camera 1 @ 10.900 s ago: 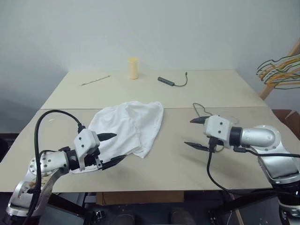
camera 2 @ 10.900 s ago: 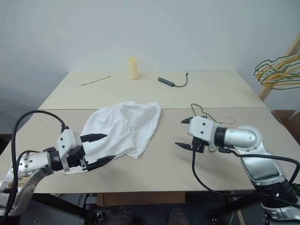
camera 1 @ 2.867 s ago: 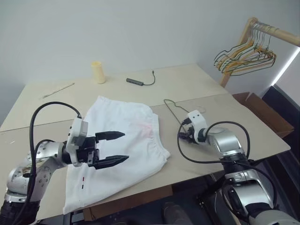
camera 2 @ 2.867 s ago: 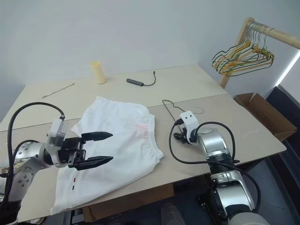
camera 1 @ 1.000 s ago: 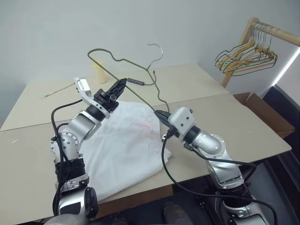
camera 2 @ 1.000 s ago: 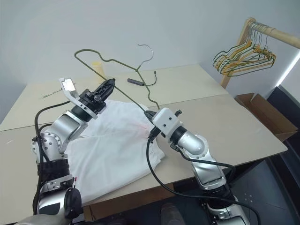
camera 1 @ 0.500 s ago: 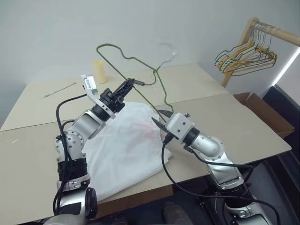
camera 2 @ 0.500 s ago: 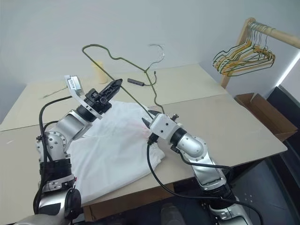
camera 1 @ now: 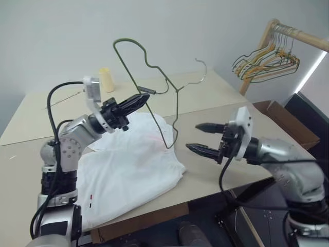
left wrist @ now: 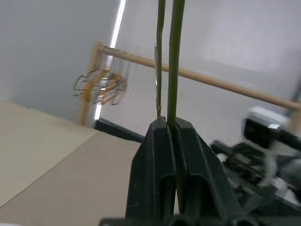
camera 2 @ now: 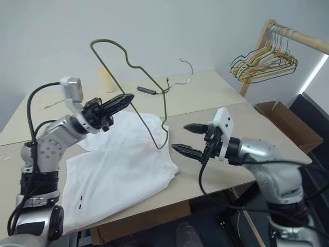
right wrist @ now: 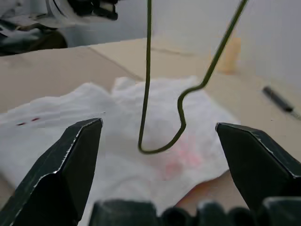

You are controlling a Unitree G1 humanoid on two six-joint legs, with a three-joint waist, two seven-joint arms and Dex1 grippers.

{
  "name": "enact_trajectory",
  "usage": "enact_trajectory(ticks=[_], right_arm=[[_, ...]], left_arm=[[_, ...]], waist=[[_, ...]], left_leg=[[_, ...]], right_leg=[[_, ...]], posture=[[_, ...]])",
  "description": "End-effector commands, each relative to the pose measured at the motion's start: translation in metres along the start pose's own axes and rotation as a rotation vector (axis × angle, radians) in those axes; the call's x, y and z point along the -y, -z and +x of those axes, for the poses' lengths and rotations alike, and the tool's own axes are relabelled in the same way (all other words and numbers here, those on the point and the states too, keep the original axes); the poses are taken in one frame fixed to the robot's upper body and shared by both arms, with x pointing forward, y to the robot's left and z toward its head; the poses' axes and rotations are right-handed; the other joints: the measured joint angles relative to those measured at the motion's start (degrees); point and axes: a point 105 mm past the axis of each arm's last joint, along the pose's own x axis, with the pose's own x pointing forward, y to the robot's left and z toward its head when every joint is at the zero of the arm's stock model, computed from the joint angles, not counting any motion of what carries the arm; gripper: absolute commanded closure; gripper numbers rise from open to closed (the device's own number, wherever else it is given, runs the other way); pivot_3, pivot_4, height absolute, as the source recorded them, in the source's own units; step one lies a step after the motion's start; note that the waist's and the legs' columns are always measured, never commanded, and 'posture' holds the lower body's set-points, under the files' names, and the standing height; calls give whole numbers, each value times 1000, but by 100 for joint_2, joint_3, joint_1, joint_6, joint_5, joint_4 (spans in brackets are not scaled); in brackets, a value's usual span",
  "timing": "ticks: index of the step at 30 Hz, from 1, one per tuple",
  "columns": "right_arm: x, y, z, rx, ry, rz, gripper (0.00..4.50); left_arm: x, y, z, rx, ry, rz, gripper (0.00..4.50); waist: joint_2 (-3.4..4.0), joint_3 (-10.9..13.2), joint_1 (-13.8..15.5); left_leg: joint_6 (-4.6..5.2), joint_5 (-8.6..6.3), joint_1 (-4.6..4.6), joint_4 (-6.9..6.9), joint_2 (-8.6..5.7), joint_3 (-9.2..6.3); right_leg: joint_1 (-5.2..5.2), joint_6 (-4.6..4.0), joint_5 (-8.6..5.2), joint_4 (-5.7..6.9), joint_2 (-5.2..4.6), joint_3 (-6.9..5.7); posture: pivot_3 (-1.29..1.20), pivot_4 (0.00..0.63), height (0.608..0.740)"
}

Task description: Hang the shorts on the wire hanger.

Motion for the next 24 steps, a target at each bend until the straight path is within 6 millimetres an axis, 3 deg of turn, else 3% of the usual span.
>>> enact_trajectory(ticks=[1,5,13,20,24], right_arm=[[-9,-5,-6,-9,-147,202,19],[-19,-3,-2,-26,-288,328,19],[-28,-14,37,-30,-325,233,19],[-29,-16,47,-32,-325,235,19],[-27,-13,48,-39,-306,244,932]], left_arm=[[27,-32,-6,94,197,5,4500],[29,-33,-13,94,225,-2,4500],[27,-21,-6,105,214,-9,4500],[27,-18,-4,113,204,-5,4500],[27,-17,-5,121,194,-11,4500]], waist=[[0,0,-16],[0,0,3],[0,0,120],[0,0,187],[0,0,221]], left_leg=[[2,-1,-1,0,5,1],[3,-2,-2,0,10,5],[3,-2,-8,4,16,4],[3,-3,-12,5,12,1],[4,-3,-13,5,12,2]], right_leg=[[0,3,-3,0,2,0],[1,10,-7,-1,-1,2],[-6,14,-5,2,-7,4],[-9,-24,21,2,-13,3],[-12,-23,20,2,-13,3]], posture=[[-246,0,740],[-238,0,740],[-228,0,740],[-223,0,740],[-222,0,740]])
